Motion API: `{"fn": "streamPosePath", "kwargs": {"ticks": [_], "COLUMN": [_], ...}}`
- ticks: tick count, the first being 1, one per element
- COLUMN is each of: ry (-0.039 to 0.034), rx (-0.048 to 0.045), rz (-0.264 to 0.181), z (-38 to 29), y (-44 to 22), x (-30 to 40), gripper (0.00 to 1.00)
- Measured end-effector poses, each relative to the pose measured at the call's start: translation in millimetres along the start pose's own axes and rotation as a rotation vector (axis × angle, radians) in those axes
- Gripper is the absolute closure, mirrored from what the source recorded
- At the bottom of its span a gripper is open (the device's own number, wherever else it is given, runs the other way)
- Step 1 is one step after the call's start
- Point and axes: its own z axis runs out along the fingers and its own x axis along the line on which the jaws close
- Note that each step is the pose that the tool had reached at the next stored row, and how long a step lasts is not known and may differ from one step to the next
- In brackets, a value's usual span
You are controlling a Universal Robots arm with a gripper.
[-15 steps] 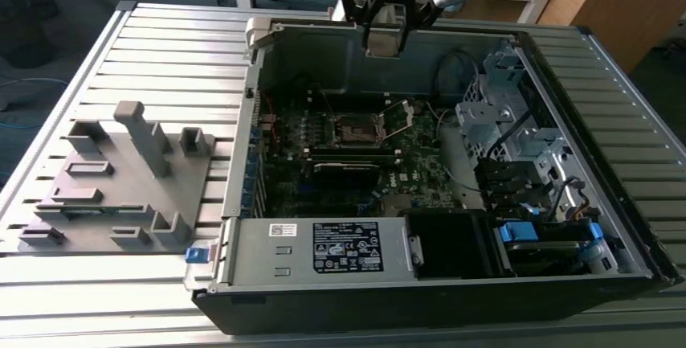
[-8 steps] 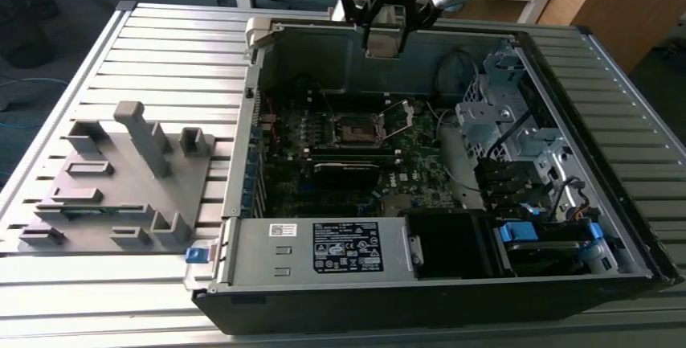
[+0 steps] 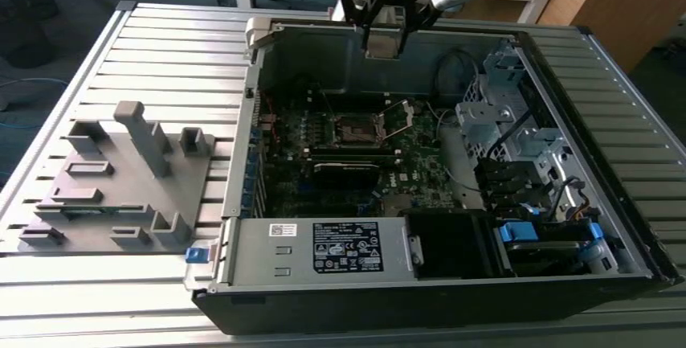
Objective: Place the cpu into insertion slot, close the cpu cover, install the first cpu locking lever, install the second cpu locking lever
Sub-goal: 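Place the cpu into insertion slot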
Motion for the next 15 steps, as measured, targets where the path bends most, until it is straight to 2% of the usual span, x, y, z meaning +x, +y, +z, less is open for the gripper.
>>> {"fn": "streamPosePath", "kwargs": {"ticks": [15], "ry": [0.0000], "rx": [0.0001], "rz": [0.000], "z": [3.5], "y": [-0.3], "x": [-0.1], "gripper": [0.46]}}
